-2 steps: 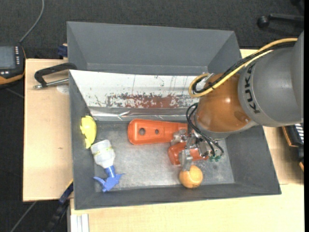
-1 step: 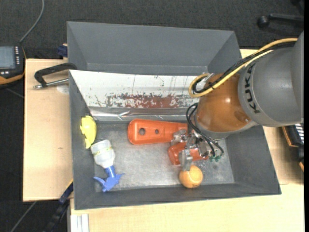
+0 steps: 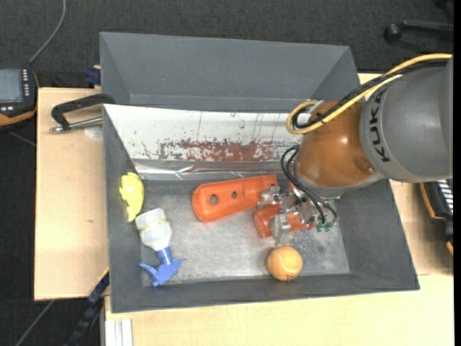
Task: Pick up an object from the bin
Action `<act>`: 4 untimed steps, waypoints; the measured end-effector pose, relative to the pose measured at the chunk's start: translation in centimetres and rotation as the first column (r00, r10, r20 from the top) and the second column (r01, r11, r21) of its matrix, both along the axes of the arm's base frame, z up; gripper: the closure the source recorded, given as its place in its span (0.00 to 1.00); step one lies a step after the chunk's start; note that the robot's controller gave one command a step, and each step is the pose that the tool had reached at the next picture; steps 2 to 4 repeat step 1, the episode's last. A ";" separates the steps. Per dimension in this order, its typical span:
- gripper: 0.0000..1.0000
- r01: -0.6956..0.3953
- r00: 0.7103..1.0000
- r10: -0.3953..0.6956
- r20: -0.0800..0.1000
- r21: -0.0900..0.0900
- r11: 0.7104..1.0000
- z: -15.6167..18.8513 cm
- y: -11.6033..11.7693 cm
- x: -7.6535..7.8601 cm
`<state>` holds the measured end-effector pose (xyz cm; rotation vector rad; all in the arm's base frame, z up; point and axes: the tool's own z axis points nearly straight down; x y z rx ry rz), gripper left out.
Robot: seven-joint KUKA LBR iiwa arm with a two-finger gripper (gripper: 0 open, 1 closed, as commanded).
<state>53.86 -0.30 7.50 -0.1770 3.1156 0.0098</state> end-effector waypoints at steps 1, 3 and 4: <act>1.00 0.000 1.000 0.000 0.000 0.000 1.000 0.0 0.0 0.0; 1.00 0.000 1.000 0.000 0.000 0.000 1.000 0.0 0.0 0.0; 1.00 0.000 1.000 0.000 0.000 0.000 1.000 0.0 0.0 0.0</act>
Offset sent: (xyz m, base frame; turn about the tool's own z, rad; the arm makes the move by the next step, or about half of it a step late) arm 0.0096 -0.0088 0.0389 -0.0057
